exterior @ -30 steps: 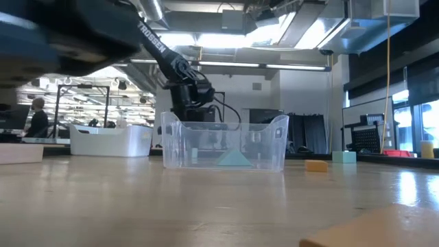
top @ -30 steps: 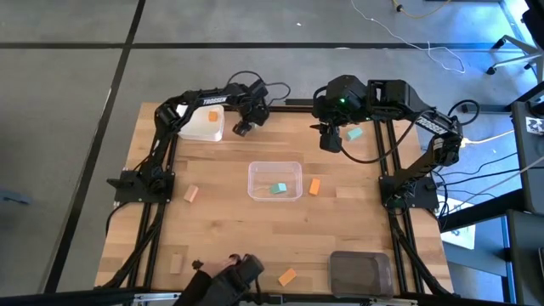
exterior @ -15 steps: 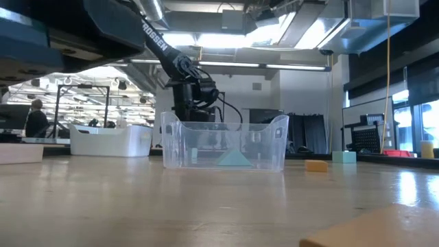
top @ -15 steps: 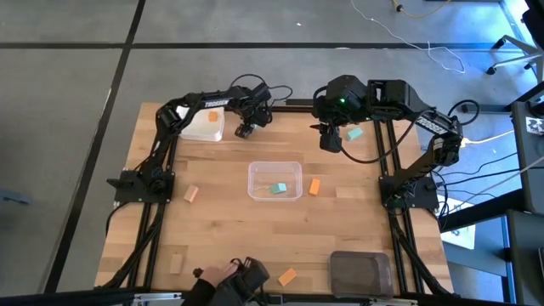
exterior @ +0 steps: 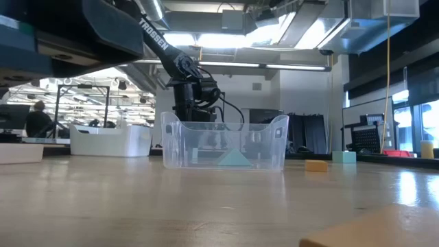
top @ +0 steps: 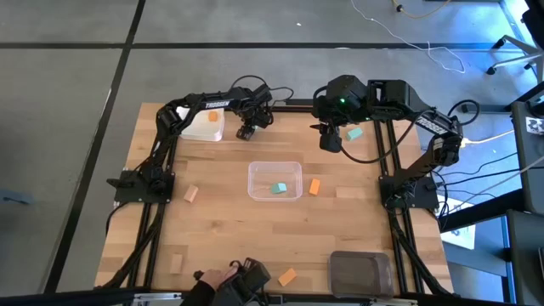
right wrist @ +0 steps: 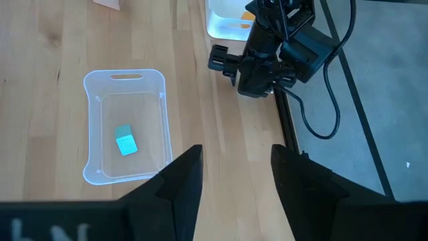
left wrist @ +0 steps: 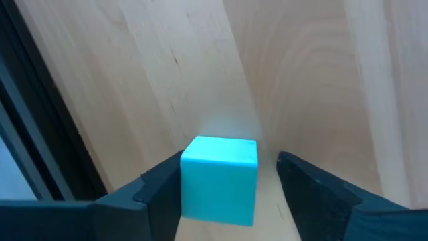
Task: Sort & place blocks by color
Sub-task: Put the left blue block into the transparent bin
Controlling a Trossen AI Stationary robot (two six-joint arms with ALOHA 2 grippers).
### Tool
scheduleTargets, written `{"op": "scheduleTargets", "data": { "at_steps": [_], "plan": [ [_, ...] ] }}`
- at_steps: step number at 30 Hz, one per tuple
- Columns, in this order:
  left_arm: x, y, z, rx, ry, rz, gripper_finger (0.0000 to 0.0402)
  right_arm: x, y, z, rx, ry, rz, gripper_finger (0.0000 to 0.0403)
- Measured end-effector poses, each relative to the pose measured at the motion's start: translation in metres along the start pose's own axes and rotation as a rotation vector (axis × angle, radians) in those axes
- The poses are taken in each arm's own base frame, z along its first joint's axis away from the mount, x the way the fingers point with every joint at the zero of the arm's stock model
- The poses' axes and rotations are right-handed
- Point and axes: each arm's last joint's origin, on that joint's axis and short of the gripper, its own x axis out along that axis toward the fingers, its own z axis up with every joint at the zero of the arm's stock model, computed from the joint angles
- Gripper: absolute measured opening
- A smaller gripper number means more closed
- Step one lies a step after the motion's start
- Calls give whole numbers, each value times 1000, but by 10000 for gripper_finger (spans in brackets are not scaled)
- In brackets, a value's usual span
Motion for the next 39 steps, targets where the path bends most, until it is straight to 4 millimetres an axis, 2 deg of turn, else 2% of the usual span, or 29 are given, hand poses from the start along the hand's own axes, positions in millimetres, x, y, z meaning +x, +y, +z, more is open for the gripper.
{"op": "scheduleTargets", "data": {
  "at_steps": [8, 13, 17, 20, 25, 29, 34, 39],
  "plan": [
    [0, -1, 0, -5, -3, -8, 125, 0, 0, 0, 0, 0, 0, 178],
    [-1, -4, -1, -48, 21, -30, 125, 0, 0, 0, -97, -4, -1, 178],
    [-7, -7, -3, -91, 41, -54, 125, 0, 0, 0, -90, -4, -1, 178],
    [-20, -8, -2, -137, 39, -54, 125, 0, 0, 0, -78, -4, -1, 178],
    [-53, -5, 2, -248, -2, -116, 125, 0, 0, 0, -78, -5, -1, 178],
    [-93, -9, 19, -314, -41, -147, 125, 0, 0, 2, -76, -23, 21, 178],
    [-126, -38, 60, -226, -33, -170, 125, -1, 6, 2, -119, -65, 202, 178],
    [-134, -74, 96, -159, -89, -256, 125, -1, 8, 2, -124, -76, 281, 178]
  ]
}}
